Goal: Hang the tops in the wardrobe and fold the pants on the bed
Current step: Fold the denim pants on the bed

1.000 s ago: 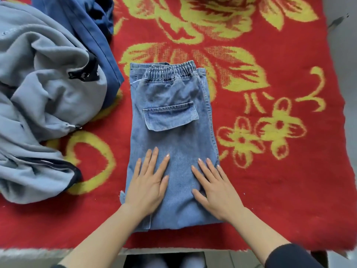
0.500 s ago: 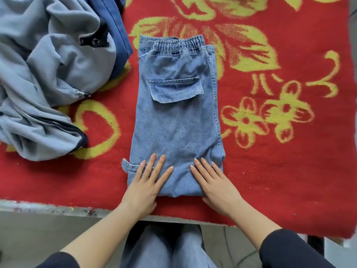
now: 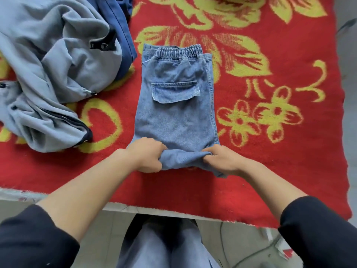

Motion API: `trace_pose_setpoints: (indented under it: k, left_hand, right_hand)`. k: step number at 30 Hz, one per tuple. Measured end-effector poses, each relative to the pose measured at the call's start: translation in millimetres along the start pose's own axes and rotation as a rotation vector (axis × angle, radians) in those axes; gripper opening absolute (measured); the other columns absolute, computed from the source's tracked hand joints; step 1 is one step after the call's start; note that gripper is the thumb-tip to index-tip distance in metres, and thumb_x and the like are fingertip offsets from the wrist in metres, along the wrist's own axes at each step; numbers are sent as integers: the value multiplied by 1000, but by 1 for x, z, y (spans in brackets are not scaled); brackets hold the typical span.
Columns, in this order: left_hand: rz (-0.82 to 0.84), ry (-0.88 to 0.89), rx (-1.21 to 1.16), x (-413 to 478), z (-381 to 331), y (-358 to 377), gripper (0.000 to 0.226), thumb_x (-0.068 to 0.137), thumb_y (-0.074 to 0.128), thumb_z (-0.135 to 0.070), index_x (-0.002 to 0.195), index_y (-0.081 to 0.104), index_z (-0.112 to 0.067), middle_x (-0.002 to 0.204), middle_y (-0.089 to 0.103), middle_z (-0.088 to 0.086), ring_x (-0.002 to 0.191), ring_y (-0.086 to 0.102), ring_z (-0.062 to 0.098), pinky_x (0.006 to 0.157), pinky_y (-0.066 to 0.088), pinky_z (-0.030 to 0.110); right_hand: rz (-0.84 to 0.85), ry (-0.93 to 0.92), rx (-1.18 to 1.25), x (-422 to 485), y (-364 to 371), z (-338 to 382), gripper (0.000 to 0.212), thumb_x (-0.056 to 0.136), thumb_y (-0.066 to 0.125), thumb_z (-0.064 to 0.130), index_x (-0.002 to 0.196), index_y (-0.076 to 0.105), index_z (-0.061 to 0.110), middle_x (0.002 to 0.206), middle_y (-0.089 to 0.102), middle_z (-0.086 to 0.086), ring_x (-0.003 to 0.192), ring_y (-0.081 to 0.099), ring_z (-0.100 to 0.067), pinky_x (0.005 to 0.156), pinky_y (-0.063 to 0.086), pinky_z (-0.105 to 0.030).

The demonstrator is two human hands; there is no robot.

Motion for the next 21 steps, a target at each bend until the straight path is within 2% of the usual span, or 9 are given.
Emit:
trace_pose_setpoints:
  k: [2, 4, 7, 10, 12, 14, 16, 18, 21]
  left_hand:
    - [98, 2, -65, -5, -3, -6, 22, 67, 52, -20, 86, 62, -21, 67, 63, -1, 68, 60, 22, 53, 43, 27]
    - [199, -7, -100, -12, -10, 2, 17, 64, 55, -17, 80, 62, -14, 64, 62, 1, 65, 60, 22, 51, 44, 25]
    - [407, -29, -232, -28, -26, 42, 16, 53, 60, -10, 69, 58, -11, 60, 57, 2, 60, 57, 22, 47, 38, 23]
    - [642, -52, -440, -45, -38, 87, 17, 49, 61, -7, 61, 54, -17, 60, 54, 0, 56, 50, 20, 52, 39, 25]
    - [733, -85, -578, -51, -38, 98, 20, 46, 60, -6, 62, 58, -18, 65, 58, 2, 60, 53, 21, 59, 43, 27]
    - [747, -94, -678, -47, -33, 95, 27, 42, 59, -6, 67, 59, -17, 69, 60, 3, 66, 54, 23, 62, 43, 27]
    - [720, -90, -732, -36, -25, 80, 30, 40, 58, -6, 69, 58, -15, 66, 59, 1, 64, 54, 21, 57, 42, 22]
    - [686, -88, -772, -23, -15, 60, 34, 39, 57, -5, 72, 58, -11, 65, 59, 3, 62, 54, 21, 54, 42, 21]
    - [596, -96, -760, 0, 7, 22, 36, 36, 56, -7, 72, 58, -9, 68, 57, 8, 65, 51, 23, 59, 39, 27]
  right_hand:
    - [79, 41, 75, -10, -6, 2, 15, 78, 42, 5, 63, 45, 9, 47, 39, 1, 37, 36, -13, 44, 37, -24]
    - [139, 70, 41, -20, -3, -2, 20, 78, 50, 8, 61, 42, 14, 51, 39, 2, 41, 36, -9, 44, 34, -24]
    - [294, 204, 86, -36, 22, -22, 21, 75, 61, 9, 59, 50, 18, 61, 48, -1, 56, 44, -13, 51, 34, -26]
    - [523, 341, 201, -55, 51, -36, 4, 74, 62, 2, 75, 62, 7, 83, 59, -16, 77, 56, -26, 71, 44, -35]
    - [575, 366, 243, -57, 53, -38, 3, 74, 62, 3, 76, 63, 4, 81, 63, -16, 75, 59, -26, 72, 48, -34]
    - [520, 358, 275, -49, 43, -35, 7, 70, 64, 6, 64, 61, 8, 69, 62, -11, 65, 57, -23, 61, 46, -30]
    - [415, 324, 269, -35, 21, -29, 13, 63, 67, 11, 59, 54, 12, 65, 55, -10, 61, 50, -22, 56, 39, -30]
    - [313, 276, 249, -20, -7, -19, 18, 57, 70, 15, 65, 55, 11, 69, 55, -11, 64, 51, -22, 59, 40, -32]
    - [155, 167, 199, 2, -52, -1, 19, 63, 75, 17, 73, 61, 11, 74, 59, -9, 72, 55, -20, 67, 43, -34]
Point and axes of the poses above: each hand's wrist, its own x-axis towards the middle knuckle, its own y-axis out of the palm, z = x × y, the point moved 10 cm from there along x, towards the middle knuckle
